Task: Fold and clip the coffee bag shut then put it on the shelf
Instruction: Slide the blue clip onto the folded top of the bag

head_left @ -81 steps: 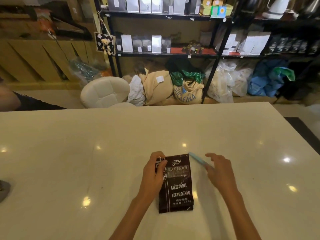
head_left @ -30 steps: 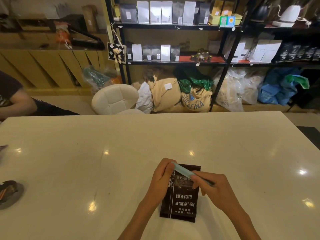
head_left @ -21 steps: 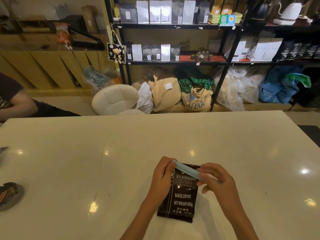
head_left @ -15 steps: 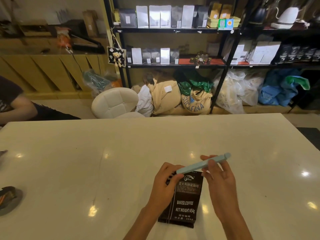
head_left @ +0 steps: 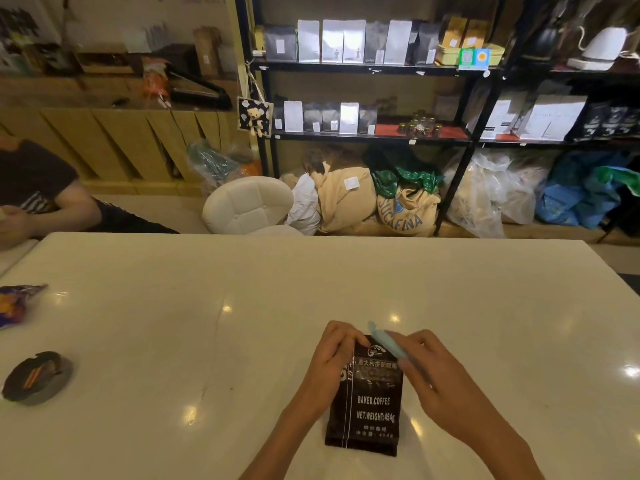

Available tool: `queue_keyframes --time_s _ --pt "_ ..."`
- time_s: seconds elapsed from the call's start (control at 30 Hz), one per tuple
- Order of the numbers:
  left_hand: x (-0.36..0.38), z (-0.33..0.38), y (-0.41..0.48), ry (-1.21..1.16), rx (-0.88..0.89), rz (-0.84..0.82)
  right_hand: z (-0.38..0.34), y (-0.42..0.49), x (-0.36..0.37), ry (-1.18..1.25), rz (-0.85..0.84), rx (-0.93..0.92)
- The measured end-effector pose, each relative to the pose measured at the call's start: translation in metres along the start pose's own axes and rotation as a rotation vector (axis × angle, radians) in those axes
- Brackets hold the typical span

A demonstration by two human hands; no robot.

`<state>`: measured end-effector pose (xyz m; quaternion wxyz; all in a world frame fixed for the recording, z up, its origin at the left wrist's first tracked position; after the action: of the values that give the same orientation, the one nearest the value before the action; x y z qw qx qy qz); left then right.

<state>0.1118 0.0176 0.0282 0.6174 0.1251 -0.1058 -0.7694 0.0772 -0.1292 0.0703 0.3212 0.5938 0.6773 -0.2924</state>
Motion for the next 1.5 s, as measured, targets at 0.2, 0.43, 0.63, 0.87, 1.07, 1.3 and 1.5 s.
queue_keyframes --time_s 0.2,0.43,0.63,0.87,1.07,1.3,1.5 --pt "0.0 -0.008 0.0 0.031 -0.024 0.049 -0.02 -0.003 -0.013 -0.26 0.263 -0.115" --pt "-0.003 -0.002 0.001 0.148 0.033 0.095 0.001 -0.012 -0.03 -0.214 0.515 -0.056" --pt "-0.004 -0.002 0.0 0.157 0.005 0.103 -0.003 -0.025 -0.026 0.017 0.586 -0.103" --pt "-0.021 -0.003 0.003 0.172 0.031 0.134 0.027 -0.016 -0.008 0.255 0.126 0.093" --pt "-0.005 0.004 0.008 0.118 0.105 -0.092 0.066 -0.029 -0.041 0.365 0.112 0.138" --pt "-0.009 -0.031 -0.011 -0.247 -0.217 0.228 0.122 -0.005 -0.078 0.401 0.161 0.279" --pt "0.009 -0.042 -0.012 -0.23 -0.219 0.365 0.101 0.02 -0.036 0.474 0.043 0.264"
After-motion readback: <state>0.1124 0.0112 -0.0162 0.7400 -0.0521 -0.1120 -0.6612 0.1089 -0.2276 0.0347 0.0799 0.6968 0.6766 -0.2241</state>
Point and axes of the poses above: each hand's wrist, its own y-axis towards the middle knuckle, its own x-axis out of the palm, z = x × y, the point moved 10 cm from there along y, towards the middle knuckle, and after that the axes turned 15 degrees about x, right-handed, at the moved point
